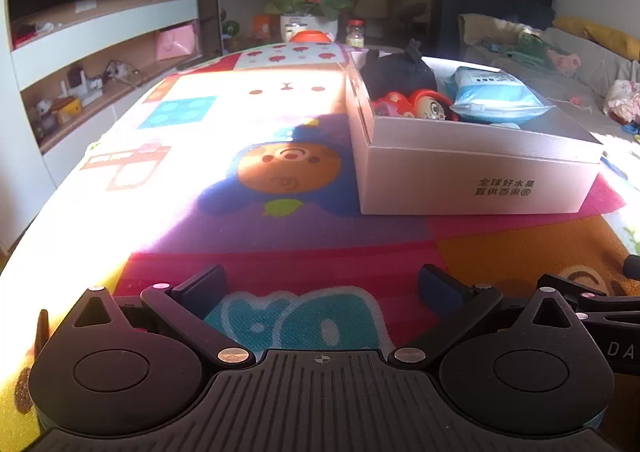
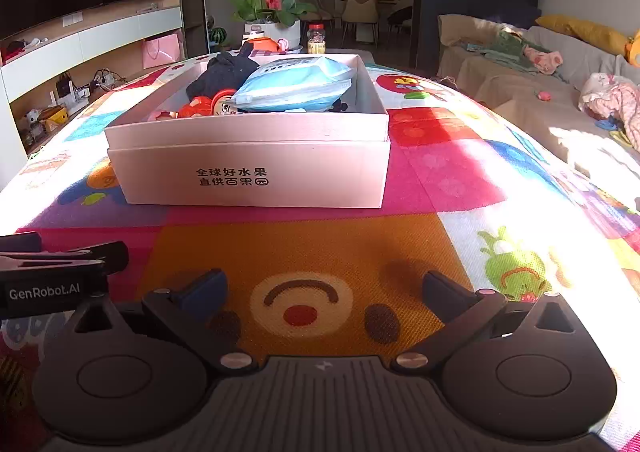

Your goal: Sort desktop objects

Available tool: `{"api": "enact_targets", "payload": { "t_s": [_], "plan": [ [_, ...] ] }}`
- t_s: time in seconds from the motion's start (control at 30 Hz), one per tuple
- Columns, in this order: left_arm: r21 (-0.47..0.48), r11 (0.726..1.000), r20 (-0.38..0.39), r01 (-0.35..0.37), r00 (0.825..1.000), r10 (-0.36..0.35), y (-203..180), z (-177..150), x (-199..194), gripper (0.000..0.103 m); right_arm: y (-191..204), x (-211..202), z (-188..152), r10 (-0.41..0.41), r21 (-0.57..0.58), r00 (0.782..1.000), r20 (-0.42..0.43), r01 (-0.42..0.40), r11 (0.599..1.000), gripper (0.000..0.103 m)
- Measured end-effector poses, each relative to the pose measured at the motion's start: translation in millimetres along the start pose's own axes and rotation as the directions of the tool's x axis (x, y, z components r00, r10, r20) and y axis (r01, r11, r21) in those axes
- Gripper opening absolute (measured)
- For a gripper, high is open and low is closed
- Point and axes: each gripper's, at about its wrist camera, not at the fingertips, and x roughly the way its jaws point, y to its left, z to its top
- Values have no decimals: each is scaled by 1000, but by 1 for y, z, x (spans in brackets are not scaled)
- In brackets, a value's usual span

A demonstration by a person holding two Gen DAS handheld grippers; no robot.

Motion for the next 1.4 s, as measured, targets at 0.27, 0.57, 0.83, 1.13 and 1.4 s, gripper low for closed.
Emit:
{"api": "enact_targets", "payload": {
  "t_s": [0.27, 0.57, 0.83, 1.13, 1.4],
  "plan": [
    [-11, 1000, -2, 8, 1000, -8, 2, 0, 0, 103, 1, 0, 0, -2, -2, 1000, 0, 2, 1000, 103],
    [-10, 1000, -2, 7, 1000, -7, 2, 0, 0, 103, 1, 0, 0, -2, -2, 1000, -1, 2, 1000, 103],
    [-11, 1000, -2, 8, 1000, -8, 2, 0, 0, 103, 1, 0, 0, -2, -2, 1000, -1, 2, 1000, 103],
    [-11, 1000, -1, 8, 1000, -8, 2, 0, 0, 103, 1, 0, 0, -2, -2, 1000, -1, 2, 1000, 103],
    [-11, 1000, -1, 7, 1000, -7, 2, 0, 0, 103, 1, 0, 0, -2, -2, 1000, -1, 2, 1000, 103]
  ]
}}
